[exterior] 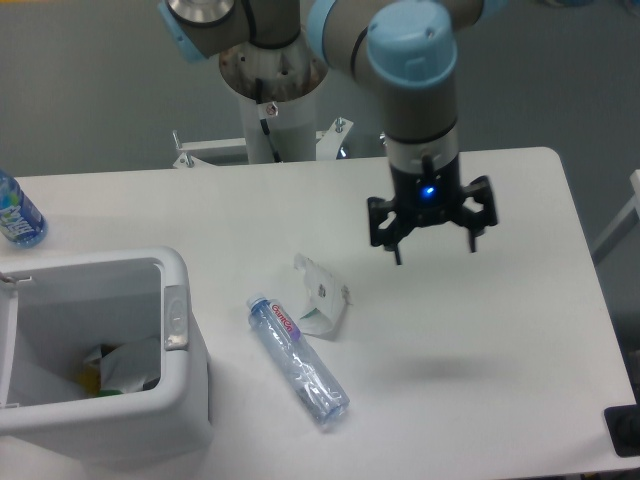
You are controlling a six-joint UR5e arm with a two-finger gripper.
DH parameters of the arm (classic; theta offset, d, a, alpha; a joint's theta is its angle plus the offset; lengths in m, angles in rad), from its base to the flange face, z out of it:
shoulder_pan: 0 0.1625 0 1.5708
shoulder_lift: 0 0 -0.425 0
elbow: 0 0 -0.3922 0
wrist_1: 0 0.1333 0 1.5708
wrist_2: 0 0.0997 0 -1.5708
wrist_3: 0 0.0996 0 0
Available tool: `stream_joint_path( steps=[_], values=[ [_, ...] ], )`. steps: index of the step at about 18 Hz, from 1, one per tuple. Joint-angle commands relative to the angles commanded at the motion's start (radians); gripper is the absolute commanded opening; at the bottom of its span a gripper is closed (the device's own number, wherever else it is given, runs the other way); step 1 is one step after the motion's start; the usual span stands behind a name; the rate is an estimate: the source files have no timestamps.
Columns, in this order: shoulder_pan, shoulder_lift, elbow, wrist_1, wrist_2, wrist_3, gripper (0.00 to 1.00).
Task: Place the trash in the trash can
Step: 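Lower the open gripper over the crumpled clear plastic wrapper, then close the gripper on the crumpled wrapper and lift it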
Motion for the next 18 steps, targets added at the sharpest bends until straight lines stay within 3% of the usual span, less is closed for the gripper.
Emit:
stream_joint_path(
  steps=[6,15,16,18],
  values=[
    [-0.104,-0.064,-0.088,0.0,0.008,0.0,1.0],
    [-0.141,-0.141,-0.104,0.006,0.018,0.009,1.0],
    [-0.141,-0.144,-0.109,0.006,0.024,0.009,0.94],
    [-0.141,-0.149,-0.112,0.008,0.063,0.009,0.65]
  ],
)
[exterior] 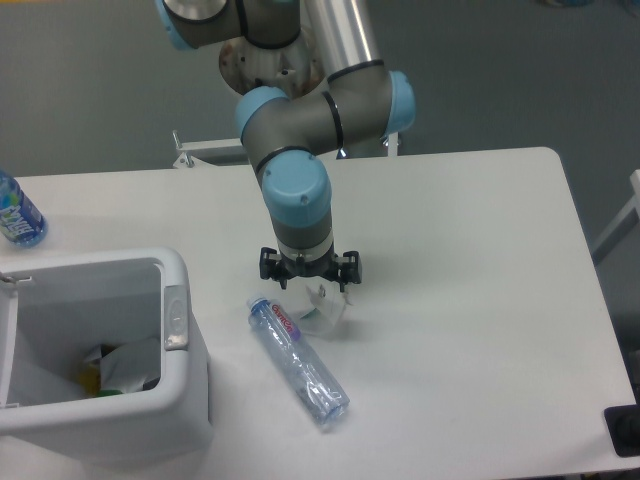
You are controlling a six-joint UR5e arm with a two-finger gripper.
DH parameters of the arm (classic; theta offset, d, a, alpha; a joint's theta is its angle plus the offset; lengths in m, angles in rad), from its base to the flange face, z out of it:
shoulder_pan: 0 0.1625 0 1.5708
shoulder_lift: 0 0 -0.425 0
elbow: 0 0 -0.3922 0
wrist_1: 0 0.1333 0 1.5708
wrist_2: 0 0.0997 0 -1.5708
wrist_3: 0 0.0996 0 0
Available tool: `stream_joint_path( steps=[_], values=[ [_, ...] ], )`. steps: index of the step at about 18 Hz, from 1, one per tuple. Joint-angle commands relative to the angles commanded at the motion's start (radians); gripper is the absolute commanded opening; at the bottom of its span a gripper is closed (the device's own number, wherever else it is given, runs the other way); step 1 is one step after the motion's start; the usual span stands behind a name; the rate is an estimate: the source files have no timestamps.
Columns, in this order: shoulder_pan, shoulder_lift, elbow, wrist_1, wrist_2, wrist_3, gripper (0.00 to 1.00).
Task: Place the trash in the trash can
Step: 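Close the gripper on the crumpled wrapper and lift it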
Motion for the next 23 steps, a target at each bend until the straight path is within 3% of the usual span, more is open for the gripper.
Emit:
stream_joint_path(
  steps=[4,12,16,20,23],
  values=[
    [0.002,-0.002,0.009,0.0,0.006,0.003,0.03],
    [0.021,0.011,0.037,-0.003,0.006,0.014,0.0],
    [0.073,0.098,0.08,-0.006,-0.017,0.011,0.0],
    [0.175,0.211,0.175,0.02,-0.26,-0.034,0.0],
    [0.215,0.232,0.259,0.026,-0.459,-0.185,0.0]
  ],
)
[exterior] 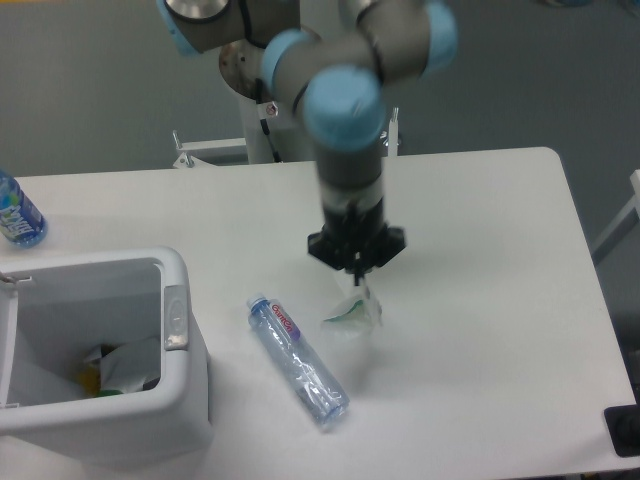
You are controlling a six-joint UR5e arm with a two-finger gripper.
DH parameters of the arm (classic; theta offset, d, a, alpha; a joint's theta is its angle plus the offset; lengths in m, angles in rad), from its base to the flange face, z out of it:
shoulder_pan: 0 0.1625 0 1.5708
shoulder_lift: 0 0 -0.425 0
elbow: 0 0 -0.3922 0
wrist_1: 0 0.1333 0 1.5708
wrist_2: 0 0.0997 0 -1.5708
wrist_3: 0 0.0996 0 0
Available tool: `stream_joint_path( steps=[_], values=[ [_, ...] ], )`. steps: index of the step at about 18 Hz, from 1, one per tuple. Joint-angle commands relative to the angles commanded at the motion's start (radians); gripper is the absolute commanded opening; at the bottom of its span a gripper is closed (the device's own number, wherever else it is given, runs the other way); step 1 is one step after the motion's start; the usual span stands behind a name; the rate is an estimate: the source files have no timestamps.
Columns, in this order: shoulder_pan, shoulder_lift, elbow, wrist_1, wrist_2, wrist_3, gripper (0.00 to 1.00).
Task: Place the trash in the trash can
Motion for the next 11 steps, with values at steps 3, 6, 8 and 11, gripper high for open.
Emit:
stream_joint_path(
  steps=[3,6,8,11],
  values=[
    [0.003,-0.015,0.12,0.003,-0.138,-0.195,0.0],
    [-0.043,-0.028,0.151,0.005,-0.159,-0.238,0.0],
    [-0.083,-0.02,0.163,0.008,-0.16,-0.272,0.0],
    [-0.138,-0.017,0.2,0.009,-0.16,-0.329,0.0]
  ],
)
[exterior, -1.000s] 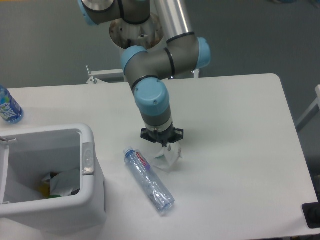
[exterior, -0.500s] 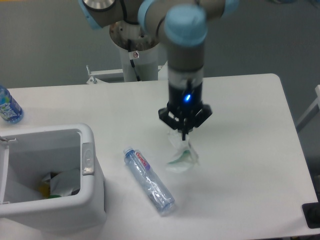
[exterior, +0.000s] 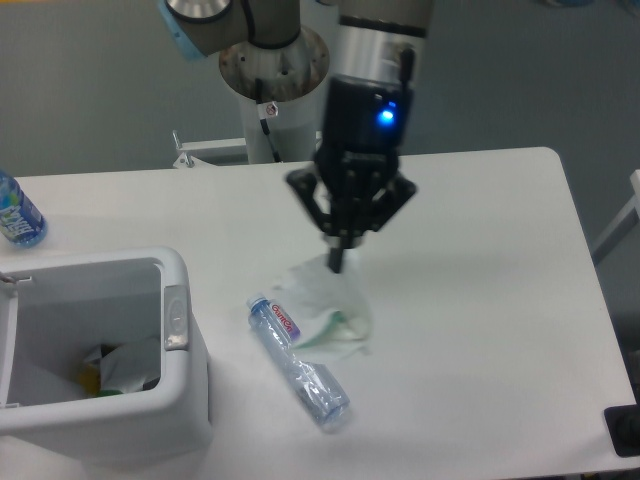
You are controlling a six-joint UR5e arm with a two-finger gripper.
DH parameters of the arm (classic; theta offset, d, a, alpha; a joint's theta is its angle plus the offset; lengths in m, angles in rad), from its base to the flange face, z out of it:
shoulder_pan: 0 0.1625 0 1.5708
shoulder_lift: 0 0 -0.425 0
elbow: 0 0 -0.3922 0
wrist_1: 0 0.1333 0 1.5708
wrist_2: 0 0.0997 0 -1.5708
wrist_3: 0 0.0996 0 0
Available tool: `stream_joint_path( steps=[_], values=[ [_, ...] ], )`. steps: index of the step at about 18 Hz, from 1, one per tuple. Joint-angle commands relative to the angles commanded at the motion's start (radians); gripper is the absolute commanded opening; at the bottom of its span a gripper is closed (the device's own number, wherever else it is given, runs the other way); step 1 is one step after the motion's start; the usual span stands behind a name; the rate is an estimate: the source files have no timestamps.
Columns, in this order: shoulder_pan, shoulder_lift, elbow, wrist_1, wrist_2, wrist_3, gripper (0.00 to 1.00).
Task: Place the trash in the trash can
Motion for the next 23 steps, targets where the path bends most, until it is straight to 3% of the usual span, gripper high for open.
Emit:
stream_joint_path(
  steps=[6,10,11,12,13,14,18,23],
  values=[
    [-0.209,-0.002,-0.029,0.0,0.003,-0.011,0.0],
    [-0.246,-0.003,-0.05,0.0,0.0,-0.011,0.06],
    [-0.246,-0.005,-0.051,0.0,-0.002,-0.005,0.19],
    [-0.247,-0.011,-0.044,0.002,0.0,0.003,0.46],
    [-0.247,-0.014,-0.037,0.003,0.0,0.014,0.8],
    [-0.247,-0.014,-0.031,0.003,0.003,0.017,1.0],
    [-0.223,-0.002,-0.041,0.002,0.008,0.006,1.0],
    [-0.022,-0.026,-0.057,0.008,0.011,-0.068,1.0]
  ],
)
